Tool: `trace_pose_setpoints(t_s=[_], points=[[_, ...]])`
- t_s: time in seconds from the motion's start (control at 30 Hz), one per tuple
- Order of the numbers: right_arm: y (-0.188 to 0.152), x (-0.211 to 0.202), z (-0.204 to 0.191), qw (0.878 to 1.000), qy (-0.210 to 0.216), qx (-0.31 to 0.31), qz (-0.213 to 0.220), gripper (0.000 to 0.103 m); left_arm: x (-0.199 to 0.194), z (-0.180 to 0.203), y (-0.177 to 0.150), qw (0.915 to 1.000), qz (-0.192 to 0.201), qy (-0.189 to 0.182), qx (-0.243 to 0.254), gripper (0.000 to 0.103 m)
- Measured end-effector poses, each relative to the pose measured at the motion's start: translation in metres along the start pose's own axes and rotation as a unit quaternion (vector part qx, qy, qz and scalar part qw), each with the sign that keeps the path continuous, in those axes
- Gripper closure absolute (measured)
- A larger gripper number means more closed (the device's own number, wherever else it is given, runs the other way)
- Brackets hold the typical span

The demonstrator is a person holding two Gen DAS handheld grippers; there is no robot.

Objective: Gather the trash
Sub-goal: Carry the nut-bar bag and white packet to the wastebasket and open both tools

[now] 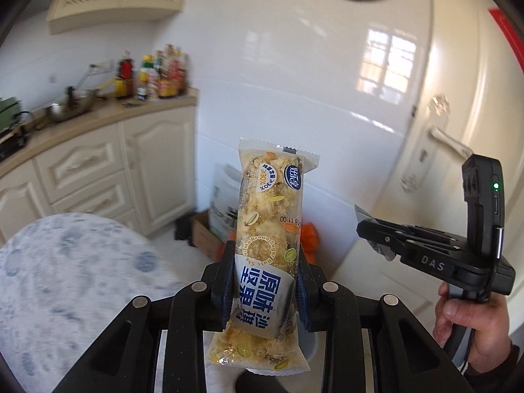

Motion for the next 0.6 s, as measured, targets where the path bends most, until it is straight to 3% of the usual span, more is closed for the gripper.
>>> trace_pose_setpoints(t_s=[0.23, 0.4, 0.6], points=[[-0.036, 0.015, 0.058, 0.998, -0.026, 0.054, -0.031, 0.085, 0.067, 0.048, -0.021, 0.9962, -0.082, -0.028, 0.01, 0.076], [-0.063, 0.037, 0.08, 0.995, -0.023, 0.084, -0.058, 0.085, 0.121, 0.067, -0.041, 0.989, -0.145, -0.025, 0.009, 0.076], [-0.087, 0.064, 0.098, 0.99, -0.019, 0.11, -0.085, 0.085, 0.179, 0.095, -0.053, 0.9809, -0.193, -0.018, 0.021, 0.075]])
Point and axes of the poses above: each gripper's, at about its wrist camera, not at the fingertips, and x roughly the way its jaws point, z to its right, y to its top, the point moved 9 cm from there along x, roughly the way its jaws point, and after that the axes turned 9 degrees about -x, right-handed, at the moved point
